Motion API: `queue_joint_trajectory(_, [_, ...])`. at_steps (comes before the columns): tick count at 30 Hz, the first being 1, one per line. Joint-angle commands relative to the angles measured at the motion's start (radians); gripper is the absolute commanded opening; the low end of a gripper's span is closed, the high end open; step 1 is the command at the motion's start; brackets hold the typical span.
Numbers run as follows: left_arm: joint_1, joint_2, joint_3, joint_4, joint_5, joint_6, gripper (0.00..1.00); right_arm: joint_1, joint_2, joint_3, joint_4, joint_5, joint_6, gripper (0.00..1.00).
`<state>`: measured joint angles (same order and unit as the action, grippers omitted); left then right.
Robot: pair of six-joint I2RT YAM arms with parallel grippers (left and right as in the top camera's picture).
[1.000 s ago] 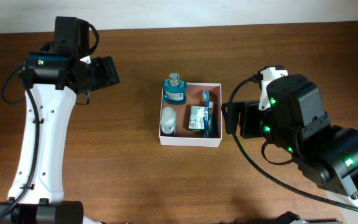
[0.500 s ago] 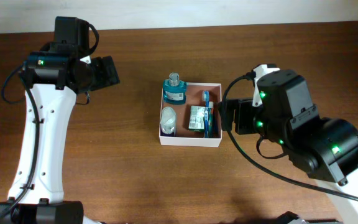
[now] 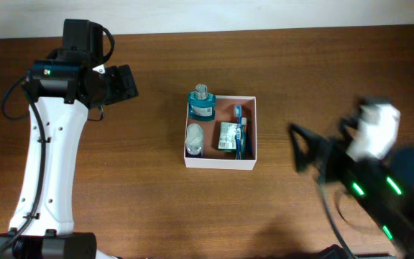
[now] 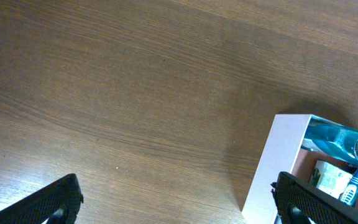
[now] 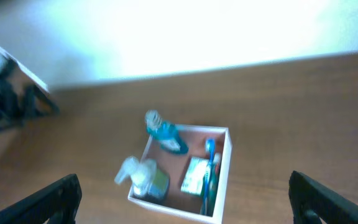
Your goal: Pack container
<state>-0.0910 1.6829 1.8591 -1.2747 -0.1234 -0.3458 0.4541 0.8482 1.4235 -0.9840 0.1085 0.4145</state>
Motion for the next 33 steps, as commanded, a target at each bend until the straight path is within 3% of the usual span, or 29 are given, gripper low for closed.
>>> queue_joint_trajectory(1, [0.002, -0.010, 0.009, -0.001, -0.005, -0.005, 0.99, -0.074, -0.233, -0.176, 0.045, 0.021, 0.000, 0.98])
queue_joint_trajectory(10, [0.002, -0.010, 0.009, -0.001, -0.005, -0.005, 0.99, -0.225, -0.643, -0.562, 0.190, 0.023, 0.000, 0.98])
queue_joint_trajectory(14, [0.002, -0.010, 0.009, -0.001, -0.005, -0.005, 0.99, -0.259, -0.782, -0.785, 0.422, -0.002, -0.055, 0.98])
queue_joint_trajectory(23, [0.002, -0.010, 0.009, -0.001, -0.005, -0.005, 0.99, -0.319, -0.845, -1.118, 0.889, -0.137, -0.130, 0.99])
queue_joint_trajectory(33, [0.002, -0.010, 0.009, -0.001, -0.005, -0.005, 0.99, -0.332, -0.845, -1.360, 1.198, -0.135, -0.130, 0.99])
